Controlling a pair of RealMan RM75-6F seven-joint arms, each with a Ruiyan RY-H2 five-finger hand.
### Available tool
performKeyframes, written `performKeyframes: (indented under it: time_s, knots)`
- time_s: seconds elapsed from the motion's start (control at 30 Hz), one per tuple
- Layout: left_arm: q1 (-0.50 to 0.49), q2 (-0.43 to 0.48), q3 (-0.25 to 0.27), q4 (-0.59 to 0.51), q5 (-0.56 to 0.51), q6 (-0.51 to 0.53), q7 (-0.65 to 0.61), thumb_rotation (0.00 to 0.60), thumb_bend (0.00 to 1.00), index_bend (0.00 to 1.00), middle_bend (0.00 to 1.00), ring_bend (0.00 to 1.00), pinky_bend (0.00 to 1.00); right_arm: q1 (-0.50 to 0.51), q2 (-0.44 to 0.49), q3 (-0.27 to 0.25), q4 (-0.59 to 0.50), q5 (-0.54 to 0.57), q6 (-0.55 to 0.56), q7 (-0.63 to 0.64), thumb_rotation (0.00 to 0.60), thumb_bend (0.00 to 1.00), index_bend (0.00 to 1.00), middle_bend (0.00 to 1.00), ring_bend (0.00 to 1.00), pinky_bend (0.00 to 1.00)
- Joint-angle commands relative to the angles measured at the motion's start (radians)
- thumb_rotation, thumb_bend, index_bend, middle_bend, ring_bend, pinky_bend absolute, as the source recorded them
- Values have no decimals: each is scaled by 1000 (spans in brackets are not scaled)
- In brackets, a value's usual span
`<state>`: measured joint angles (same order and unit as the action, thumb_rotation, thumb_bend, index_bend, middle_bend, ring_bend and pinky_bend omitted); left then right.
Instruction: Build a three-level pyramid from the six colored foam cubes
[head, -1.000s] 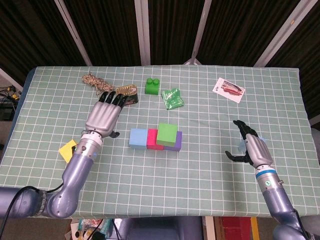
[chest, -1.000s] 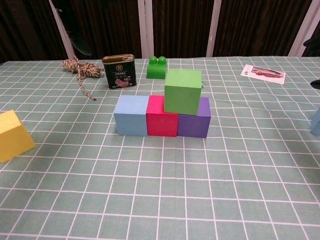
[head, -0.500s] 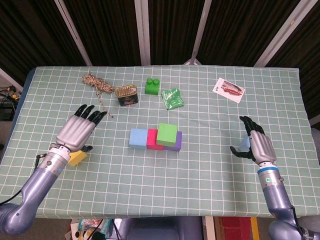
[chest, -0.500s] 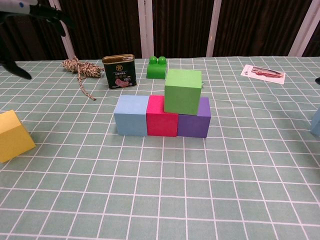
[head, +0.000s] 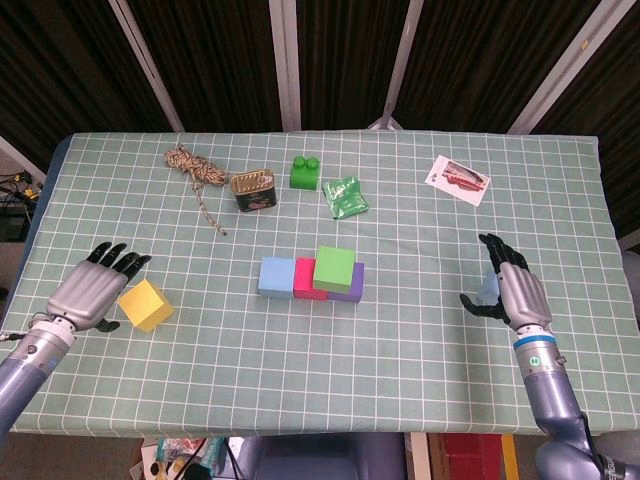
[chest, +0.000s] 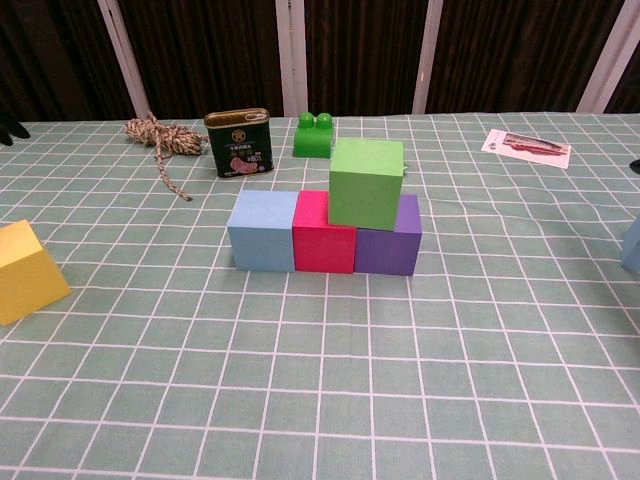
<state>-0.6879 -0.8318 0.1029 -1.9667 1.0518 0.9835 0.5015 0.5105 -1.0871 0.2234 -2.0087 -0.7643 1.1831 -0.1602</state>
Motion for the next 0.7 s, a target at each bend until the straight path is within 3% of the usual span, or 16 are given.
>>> performKeyframes:
  time_s: [0.03,0.27,0.7]
  knots:
    - [22,-21,13,36,5,1,-19,600,29,0,112,0,44,0,-2,-1,-1,0,-2,-3,600,313,0,0,0,0]
    - [11,-47,16,108,51,-49,-24,600,30,0,100,0,44,0,-4,-1,-5,-1,-1,-8,600,314,0,0,0,0]
    - [-12,-193,22,366,280,-117,-80,600,18,0,80,0,45,-5,-2,-2,-3,8,-2,-19,600,313,0,0,0,0]
